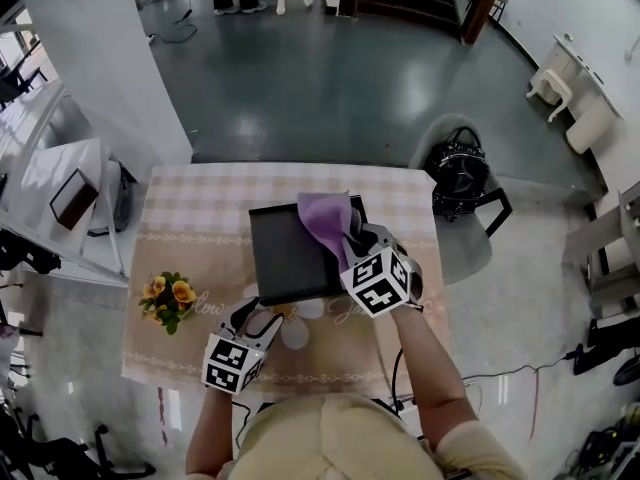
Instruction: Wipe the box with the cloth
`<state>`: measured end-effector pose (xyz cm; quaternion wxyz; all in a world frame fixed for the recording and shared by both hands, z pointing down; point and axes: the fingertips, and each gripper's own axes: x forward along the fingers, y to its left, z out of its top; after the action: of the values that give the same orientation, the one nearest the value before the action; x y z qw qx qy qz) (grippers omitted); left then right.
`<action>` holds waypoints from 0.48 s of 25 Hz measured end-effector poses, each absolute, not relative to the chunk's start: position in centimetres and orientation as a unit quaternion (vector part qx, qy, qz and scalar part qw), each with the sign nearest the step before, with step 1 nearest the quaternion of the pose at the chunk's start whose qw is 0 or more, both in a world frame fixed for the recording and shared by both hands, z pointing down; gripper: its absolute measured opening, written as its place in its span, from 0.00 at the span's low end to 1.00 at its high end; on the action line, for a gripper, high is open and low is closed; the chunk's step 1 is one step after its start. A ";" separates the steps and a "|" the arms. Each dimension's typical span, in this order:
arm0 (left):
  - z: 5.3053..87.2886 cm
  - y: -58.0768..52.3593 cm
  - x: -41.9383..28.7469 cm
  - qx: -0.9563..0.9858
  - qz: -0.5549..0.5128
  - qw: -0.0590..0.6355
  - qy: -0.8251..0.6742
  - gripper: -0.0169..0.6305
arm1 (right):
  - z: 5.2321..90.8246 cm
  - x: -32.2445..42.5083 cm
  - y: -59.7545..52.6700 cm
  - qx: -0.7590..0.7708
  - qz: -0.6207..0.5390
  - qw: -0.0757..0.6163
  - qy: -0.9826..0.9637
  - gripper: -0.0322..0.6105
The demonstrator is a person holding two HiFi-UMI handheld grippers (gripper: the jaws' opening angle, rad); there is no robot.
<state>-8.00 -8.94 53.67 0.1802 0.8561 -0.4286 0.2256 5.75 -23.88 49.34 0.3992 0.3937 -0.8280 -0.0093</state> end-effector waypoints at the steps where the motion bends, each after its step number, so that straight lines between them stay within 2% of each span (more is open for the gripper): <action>1: 53.7 -9.0 -8.0 0.856 0.226 0.180 -0.429 0.40 | 49.3 6.4 -23.9 0.401 -0.006 0.398 -0.825 0.17; 12: 53.8 -9.0 -8.0 0.854 0.230 0.177 -0.432 0.40 | 49.3 11.3 -23.2 0.454 0.006 0.385 -0.803 0.17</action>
<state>-8.04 -9.04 53.80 0.1766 0.8543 -0.4315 0.2296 11.28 -23.25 49.34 0.3854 0.4541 -0.8032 0.0060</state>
